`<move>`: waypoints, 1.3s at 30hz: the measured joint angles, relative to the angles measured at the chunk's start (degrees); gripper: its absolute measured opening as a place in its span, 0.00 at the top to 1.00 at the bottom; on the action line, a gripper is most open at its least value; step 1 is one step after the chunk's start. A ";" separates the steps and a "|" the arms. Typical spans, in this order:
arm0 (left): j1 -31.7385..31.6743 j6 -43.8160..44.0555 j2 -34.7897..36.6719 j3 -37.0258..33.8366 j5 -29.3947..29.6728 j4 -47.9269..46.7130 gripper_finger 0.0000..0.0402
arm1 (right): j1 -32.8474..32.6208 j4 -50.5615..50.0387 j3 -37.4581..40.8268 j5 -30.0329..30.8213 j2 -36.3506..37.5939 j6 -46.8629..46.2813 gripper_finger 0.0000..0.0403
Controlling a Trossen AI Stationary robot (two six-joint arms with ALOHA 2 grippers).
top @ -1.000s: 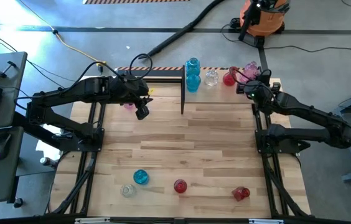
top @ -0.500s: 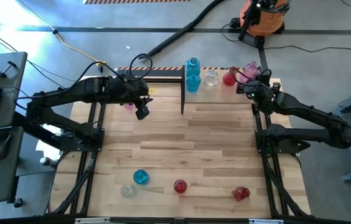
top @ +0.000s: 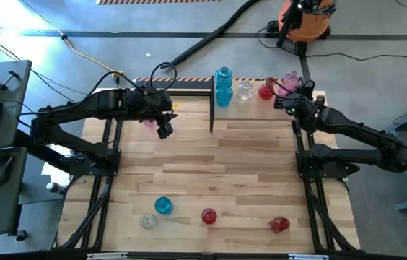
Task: Sort vases onto shelf
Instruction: Put the bottom purple vase on the shelf aligned with the other purple vase
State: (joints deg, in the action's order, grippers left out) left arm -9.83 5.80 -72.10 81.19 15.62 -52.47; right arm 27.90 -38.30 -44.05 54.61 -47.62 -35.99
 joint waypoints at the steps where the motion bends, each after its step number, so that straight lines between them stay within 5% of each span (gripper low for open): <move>1: 0.00 0.00 0.00 0.00 0.00 0.00 0.72 | 0.00 0.00 0.00 0.00 0.00 -0.01 0.69; 39: -0.02 0.00 0.00 0.00 0.02 0.00 0.72 | 1.73 2.94 -0.03 1.89 -1.85 0.00 0.69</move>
State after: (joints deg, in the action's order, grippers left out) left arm -9.85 5.80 -72.09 81.19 15.64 -52.47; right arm 29.63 -35.36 -44.09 56.50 -49.46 -35.99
